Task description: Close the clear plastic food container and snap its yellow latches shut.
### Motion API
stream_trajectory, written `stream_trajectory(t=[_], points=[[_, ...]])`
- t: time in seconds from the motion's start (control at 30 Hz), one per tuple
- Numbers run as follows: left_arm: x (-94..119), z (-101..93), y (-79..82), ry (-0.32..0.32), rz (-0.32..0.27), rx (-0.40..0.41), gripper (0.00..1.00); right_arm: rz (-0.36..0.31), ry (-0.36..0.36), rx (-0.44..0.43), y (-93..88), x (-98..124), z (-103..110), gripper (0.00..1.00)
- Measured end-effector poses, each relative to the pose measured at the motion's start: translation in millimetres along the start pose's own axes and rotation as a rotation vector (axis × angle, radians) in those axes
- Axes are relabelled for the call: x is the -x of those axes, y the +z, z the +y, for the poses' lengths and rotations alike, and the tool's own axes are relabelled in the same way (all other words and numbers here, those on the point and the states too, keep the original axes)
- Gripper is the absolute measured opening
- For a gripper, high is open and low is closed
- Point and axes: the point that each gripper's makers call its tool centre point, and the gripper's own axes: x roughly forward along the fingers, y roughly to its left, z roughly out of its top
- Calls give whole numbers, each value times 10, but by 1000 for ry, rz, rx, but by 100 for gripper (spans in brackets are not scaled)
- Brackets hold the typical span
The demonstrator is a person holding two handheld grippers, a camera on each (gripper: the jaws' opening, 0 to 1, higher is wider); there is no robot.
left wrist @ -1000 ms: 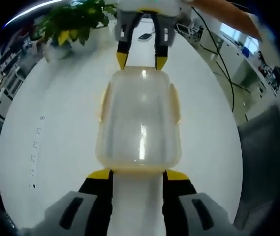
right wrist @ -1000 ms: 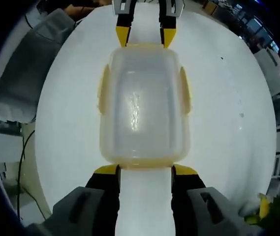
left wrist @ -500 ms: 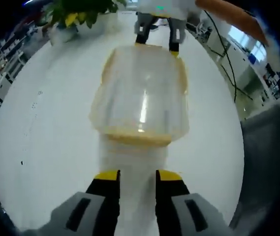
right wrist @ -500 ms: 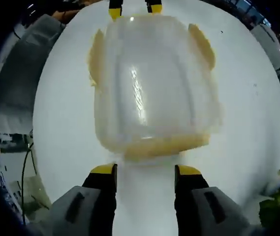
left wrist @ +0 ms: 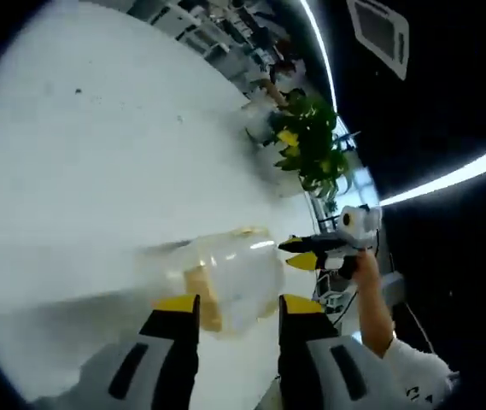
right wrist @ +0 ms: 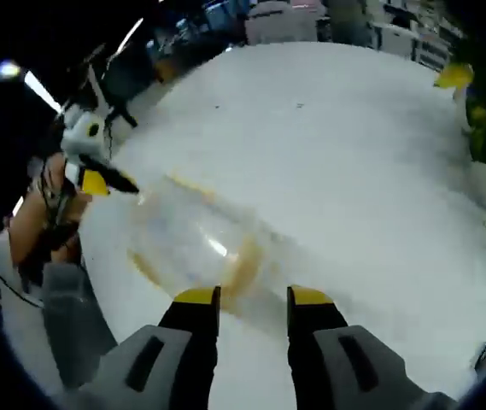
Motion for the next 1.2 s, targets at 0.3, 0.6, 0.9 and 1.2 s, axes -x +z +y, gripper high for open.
stream_trajectory(t=[0.3,0.6,0.9,1.2], points=[[-168,136,-134,95,50,27,23,48,-40,-70,-115,-165,-102,18],[-157,207,-205,147,105,21,17,32,-12,-108,-68,-216,-6,11],[-137,277,-191,167,100,74,12,58,-2,-177,-89,-299,42,7],[-149,271,-224,154,116,66,11,79,74,-250,-113,-227,17,7]])
